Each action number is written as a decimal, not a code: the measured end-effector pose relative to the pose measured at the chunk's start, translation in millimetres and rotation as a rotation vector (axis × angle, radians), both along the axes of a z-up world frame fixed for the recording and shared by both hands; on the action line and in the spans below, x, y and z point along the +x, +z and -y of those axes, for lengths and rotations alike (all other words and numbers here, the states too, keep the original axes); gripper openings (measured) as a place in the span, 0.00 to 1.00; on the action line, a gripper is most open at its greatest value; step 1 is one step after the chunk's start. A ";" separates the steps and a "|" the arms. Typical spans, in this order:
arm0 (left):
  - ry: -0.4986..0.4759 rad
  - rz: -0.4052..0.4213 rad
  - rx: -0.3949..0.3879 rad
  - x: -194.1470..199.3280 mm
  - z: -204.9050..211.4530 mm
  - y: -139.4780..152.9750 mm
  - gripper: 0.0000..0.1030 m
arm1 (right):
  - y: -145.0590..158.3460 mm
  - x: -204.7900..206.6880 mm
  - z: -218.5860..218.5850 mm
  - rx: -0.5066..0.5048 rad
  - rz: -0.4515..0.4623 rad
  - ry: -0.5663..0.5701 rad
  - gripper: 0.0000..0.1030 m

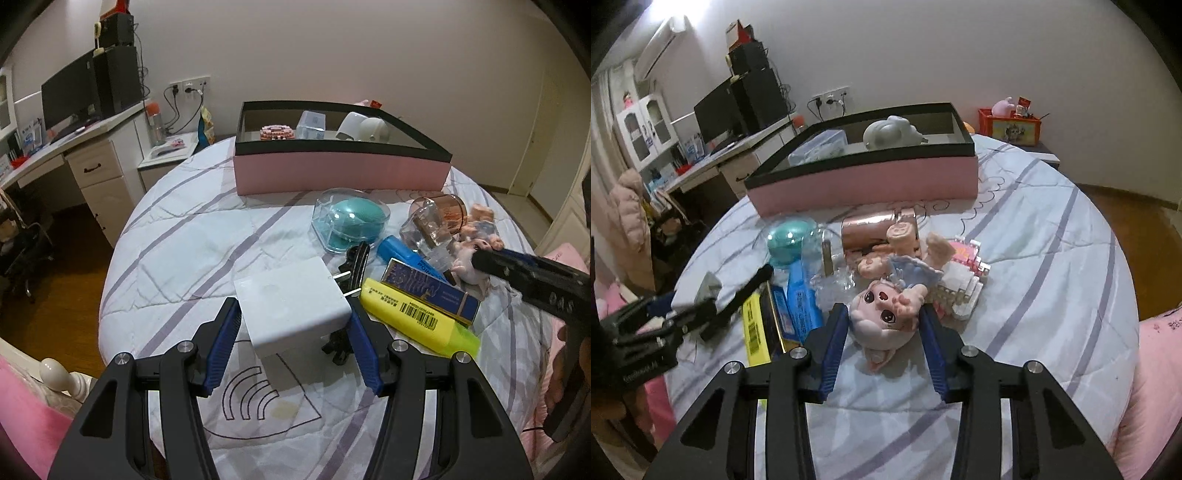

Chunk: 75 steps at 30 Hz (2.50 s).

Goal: Organize rigid objects
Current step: 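Grasp the white charger with left tool while right tool grasps the pig-faced doll, then lift charger with left tool while right tool lifts doll, carrying both over box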

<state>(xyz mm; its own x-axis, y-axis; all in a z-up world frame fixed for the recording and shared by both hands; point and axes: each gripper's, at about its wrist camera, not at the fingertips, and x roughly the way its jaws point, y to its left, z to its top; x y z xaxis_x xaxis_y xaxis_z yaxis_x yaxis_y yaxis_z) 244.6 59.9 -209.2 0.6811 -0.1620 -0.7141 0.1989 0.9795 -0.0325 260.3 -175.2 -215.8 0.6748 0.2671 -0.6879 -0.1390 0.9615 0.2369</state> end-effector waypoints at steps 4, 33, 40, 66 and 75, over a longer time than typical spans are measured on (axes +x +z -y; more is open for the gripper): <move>-0.004 -0.002 -0.009 1.3 1.8 1.3 0.58 | 0.4 15.4 -4.2 0.004 -0.004 -0.030 0.43; -0.007 0.147 -0.056 -7.3 28.8 45.3 0.57 | 41.7 -10.0 -14.5 -0.090 0.144 0.012 0.43; 0.001 0.214 -0.051 -13.5 41.3 71.0 0.57 | 74.3 -21.6 -30.1 -0.094 0.241 0.063 0.43; 0.039 0.379 0.029 18.6 67.1 131.5 0.57 | 123.9 3.1 -24.4 -0.109 0.383 0.068 0.43; -0.003 0.300 0.052 118.3 84.7 128.3 0.57 | 123.8 80.2 -19.4 -0.185 0.346 0.069 0.43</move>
